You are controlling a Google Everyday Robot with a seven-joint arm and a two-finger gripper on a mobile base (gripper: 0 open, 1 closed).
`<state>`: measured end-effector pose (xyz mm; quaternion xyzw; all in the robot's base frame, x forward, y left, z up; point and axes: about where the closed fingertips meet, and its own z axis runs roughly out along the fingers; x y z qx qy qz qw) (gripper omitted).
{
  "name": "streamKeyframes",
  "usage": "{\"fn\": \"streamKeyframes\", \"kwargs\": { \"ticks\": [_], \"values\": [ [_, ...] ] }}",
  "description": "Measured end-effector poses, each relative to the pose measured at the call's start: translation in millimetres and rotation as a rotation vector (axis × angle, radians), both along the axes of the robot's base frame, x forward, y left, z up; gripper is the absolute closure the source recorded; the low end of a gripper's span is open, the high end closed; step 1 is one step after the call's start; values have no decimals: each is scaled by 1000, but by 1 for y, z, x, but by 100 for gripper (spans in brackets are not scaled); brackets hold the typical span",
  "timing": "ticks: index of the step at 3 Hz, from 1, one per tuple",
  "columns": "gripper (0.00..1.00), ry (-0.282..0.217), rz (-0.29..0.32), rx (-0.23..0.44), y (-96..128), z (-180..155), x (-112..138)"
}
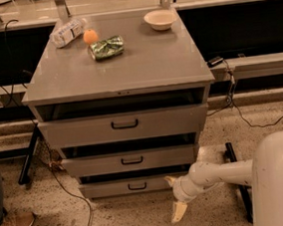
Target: Open bottom drawer
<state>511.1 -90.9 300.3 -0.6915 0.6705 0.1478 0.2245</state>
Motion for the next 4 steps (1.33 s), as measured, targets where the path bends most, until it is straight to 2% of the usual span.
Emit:
{"fn": "streamKeyframes", "kwargs": {
  "ticks": [1, 3, 4],
  "values": [
    [0, -54, -2, 4, -1, -16, 39],
    [0, -66, -7, -10, -2, -29, 40],
    [0, -78, -18, -16, -8, -57, 44]
  ]
}}
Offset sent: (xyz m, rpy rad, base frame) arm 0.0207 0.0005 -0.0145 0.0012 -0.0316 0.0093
